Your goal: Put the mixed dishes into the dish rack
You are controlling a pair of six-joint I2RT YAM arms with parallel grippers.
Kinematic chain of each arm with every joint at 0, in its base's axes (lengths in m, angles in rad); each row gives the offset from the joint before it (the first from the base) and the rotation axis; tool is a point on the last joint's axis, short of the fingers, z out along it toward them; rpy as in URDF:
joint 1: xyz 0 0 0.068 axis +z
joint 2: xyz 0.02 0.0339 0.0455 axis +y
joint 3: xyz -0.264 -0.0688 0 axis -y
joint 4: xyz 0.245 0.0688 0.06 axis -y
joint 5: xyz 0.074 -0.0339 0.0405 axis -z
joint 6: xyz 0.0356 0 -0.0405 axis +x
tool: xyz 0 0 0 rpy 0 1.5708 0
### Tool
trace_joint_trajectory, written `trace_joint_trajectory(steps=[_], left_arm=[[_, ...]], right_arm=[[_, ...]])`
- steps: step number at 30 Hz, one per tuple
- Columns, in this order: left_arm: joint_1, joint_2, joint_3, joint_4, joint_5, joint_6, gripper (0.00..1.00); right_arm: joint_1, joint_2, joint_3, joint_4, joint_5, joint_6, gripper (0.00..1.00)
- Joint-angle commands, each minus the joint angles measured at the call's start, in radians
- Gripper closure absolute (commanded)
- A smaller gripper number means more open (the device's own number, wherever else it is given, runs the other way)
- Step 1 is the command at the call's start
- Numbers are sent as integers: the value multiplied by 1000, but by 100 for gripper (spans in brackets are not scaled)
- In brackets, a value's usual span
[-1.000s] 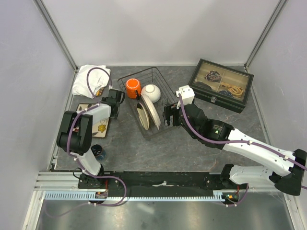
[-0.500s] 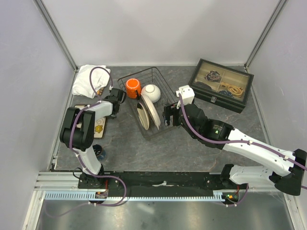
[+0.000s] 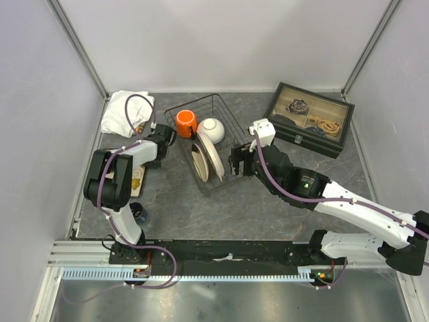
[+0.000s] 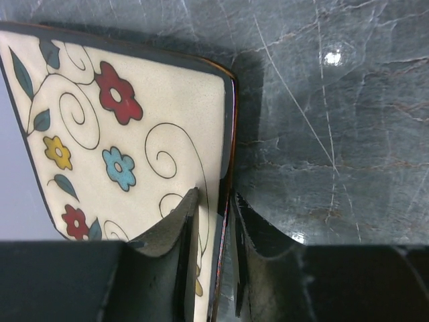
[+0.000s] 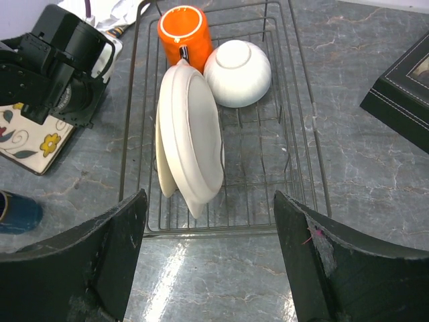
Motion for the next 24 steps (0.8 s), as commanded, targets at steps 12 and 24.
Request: trace_joint_trajectory(steps=[12,24], left_arm=[[8,-129,203,-126,98,-121,99],[8,-129,303,-180,144,-87,99]], right_arm=[[7,-79,-27,36,24,34,17],[6,-116,-91,106,-42,69,17]])
